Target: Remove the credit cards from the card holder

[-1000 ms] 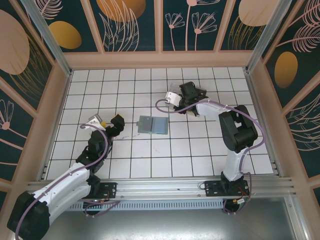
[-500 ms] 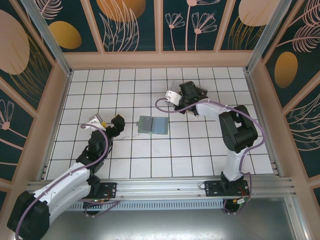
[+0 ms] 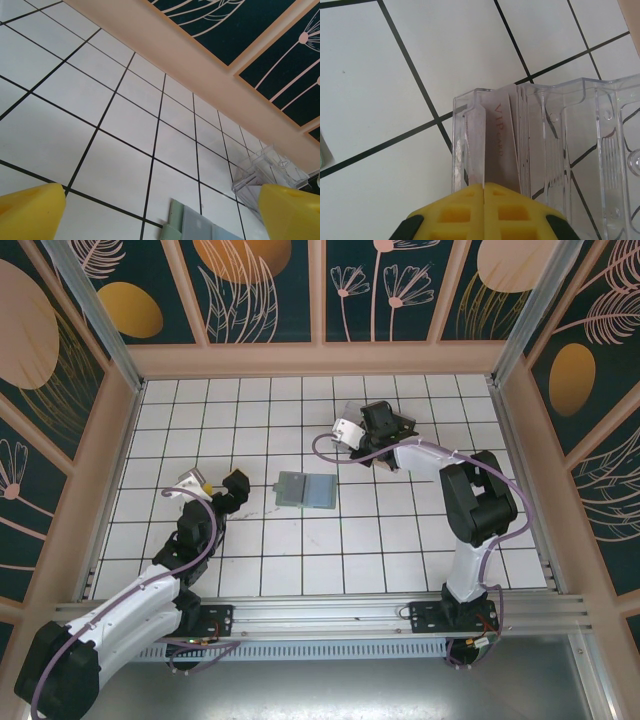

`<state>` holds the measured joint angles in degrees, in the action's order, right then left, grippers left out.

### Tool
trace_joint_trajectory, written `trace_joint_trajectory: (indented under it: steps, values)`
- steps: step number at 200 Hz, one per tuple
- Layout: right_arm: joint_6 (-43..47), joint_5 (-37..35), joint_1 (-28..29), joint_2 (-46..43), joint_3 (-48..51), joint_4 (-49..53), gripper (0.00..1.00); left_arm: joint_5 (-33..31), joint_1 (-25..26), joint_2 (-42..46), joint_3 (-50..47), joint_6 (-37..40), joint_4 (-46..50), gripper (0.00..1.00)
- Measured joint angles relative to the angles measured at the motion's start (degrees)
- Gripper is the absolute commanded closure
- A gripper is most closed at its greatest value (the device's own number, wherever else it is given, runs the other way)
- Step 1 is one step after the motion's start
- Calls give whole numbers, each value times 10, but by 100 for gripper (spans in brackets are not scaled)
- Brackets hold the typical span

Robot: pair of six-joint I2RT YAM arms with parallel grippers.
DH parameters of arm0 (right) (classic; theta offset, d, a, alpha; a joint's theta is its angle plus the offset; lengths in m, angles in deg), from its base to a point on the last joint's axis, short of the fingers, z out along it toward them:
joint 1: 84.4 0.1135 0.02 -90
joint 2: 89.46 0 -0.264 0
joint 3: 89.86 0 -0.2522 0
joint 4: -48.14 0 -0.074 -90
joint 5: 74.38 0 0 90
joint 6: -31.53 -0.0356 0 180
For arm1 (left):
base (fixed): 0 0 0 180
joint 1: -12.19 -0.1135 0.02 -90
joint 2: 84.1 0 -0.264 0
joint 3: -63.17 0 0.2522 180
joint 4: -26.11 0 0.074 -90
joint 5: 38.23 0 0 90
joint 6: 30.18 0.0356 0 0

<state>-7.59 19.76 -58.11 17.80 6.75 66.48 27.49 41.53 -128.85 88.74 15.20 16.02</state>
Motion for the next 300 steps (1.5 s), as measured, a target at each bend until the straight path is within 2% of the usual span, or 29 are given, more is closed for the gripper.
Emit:
trace_joint_trajectory:
  steps: [39,75,126,193,227,267,300]
  values:
    - [-9,0,-4,0,-13,10,97,1,0,-2,0,0,-3,1]
    - [-21,-2,-5,8,-26,18,84,3,0,-6,0,0,-4,2]
    - [-31,-29,-5,42,-45,14,80,4,0,-7,0,0,-5,1]
    - [-83,-41,-7,28,-39,-14,73,4,0,-11,0,2,-8,1]
    - [-193,-36,-25,-40,7,-46,69,4,0,-16,0,4,-10,1]
    - [-414,-50,-83,-113,42,-58,66,12,0,-39,0,4,-18,1]
    - [-575,-60,-127,-119,57,-35,60,20,0,-51,1,4,-21,1]
